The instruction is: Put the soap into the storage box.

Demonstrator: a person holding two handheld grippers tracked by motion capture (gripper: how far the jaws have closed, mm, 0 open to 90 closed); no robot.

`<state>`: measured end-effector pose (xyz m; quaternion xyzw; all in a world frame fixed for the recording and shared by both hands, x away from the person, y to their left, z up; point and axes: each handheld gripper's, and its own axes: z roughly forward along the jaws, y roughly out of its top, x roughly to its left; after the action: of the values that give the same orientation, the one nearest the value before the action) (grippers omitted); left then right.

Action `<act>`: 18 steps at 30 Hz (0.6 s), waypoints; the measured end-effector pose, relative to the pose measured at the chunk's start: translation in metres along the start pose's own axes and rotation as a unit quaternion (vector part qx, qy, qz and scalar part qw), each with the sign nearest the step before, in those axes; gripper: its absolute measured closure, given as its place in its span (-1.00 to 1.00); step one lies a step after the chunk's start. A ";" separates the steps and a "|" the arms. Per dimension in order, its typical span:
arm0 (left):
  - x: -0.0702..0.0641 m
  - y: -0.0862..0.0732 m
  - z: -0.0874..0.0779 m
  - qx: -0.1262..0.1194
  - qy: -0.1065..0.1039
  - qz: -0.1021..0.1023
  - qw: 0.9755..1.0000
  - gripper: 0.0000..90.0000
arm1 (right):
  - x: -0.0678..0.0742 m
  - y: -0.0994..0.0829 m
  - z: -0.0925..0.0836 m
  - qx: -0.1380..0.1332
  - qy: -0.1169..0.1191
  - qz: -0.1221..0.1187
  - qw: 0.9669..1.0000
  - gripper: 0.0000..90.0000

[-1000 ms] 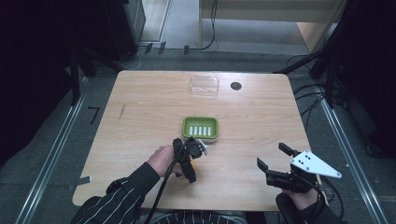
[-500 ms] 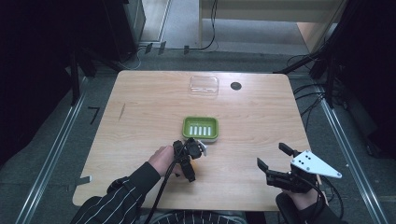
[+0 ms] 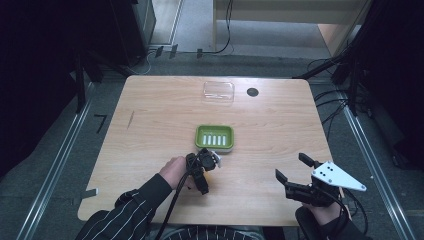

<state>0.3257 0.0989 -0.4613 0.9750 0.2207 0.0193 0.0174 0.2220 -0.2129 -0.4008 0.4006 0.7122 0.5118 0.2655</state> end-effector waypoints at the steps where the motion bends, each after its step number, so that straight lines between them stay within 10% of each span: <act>1: 0.000 0.000 0.000 0.000 0.001 0.000 1.000 -0.61 | 0.000 0.000 0.000 0.000 0.000 0.000 1.000 -0.70; 18: 0.002 -0.002 -0.003 -0.009 -0.001 -0.005 1.000 -0.42 | 0.000 0.000 0.000 0.000 0.000 0.001 1.000 -0.70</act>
<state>0.3263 0.1011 -0.4578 0.9738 0.2250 0.0206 0.0269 0.2224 -0.2128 -0.4009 0.4011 0.7119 0.5119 0.2652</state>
